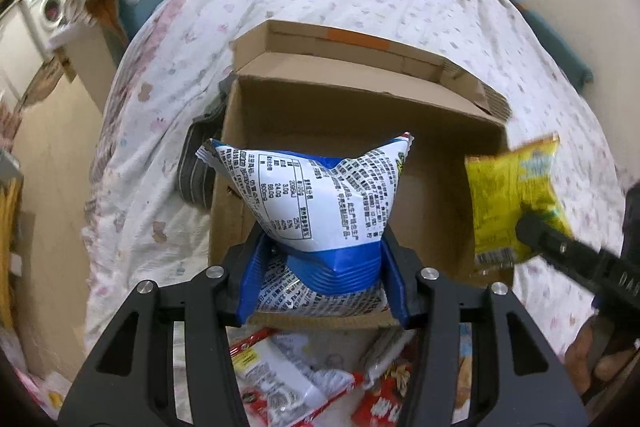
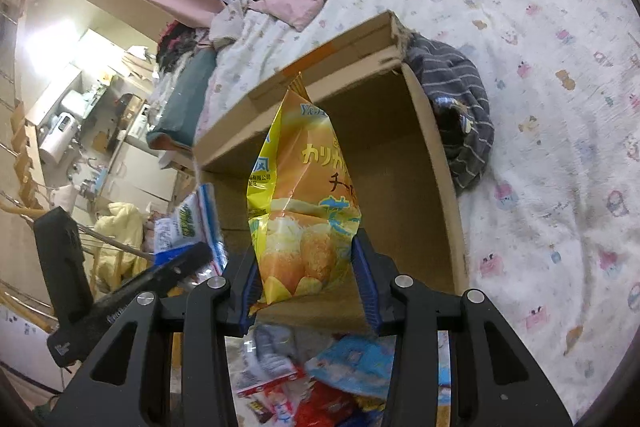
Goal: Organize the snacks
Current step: 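Carry the white-blue bag over the box while the right gripper grasps the yellow chip bag, then release the white-blue bag into the box while the right gripper drops the yellow bag beside it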
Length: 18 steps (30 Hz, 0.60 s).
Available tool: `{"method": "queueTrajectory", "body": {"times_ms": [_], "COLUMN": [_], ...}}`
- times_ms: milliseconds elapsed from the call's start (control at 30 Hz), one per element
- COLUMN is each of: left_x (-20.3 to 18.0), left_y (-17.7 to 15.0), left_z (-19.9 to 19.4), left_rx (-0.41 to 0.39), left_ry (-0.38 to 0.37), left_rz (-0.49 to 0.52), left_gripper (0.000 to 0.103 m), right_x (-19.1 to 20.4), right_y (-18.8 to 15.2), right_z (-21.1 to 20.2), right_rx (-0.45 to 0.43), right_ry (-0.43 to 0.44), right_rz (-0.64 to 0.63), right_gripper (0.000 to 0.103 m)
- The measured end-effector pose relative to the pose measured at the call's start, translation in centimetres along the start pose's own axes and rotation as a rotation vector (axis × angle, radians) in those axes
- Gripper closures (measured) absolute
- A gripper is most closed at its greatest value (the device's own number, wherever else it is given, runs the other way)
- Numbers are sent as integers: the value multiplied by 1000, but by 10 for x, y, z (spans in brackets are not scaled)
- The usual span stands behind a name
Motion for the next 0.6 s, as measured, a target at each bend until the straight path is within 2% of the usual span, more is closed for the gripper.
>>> {"method": "queueTrajectory", "body": {"times_ms": [200,333,600], "left_x": [4,2,-12], "left_y": [0,4,10], "left_z": [15,21,30], "left_rx": [12,22,6], "left_ry": [-5,-36,9], "left_rz": [4,-4,67], "left_gripper": [55,54,52], "right_x": [-7,-9,-15], "right_y": [2,3,4], "right_z": [16,23,30], "right_rx": [16,30,45], "right_ry": [-63,-89,-112], "right_rz": [2,3,9], "right_gripper": [60,60,59]}}
Point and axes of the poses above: each gripper's, at about its wrist camera, not at the fingertips, and z roughly the way its jaws point, x to its left, y to its top, the point moved 5 cm from there along z, roughly the way its jaws point, and after that the axes turned 15 degrees about x, right-handed, at the moved point
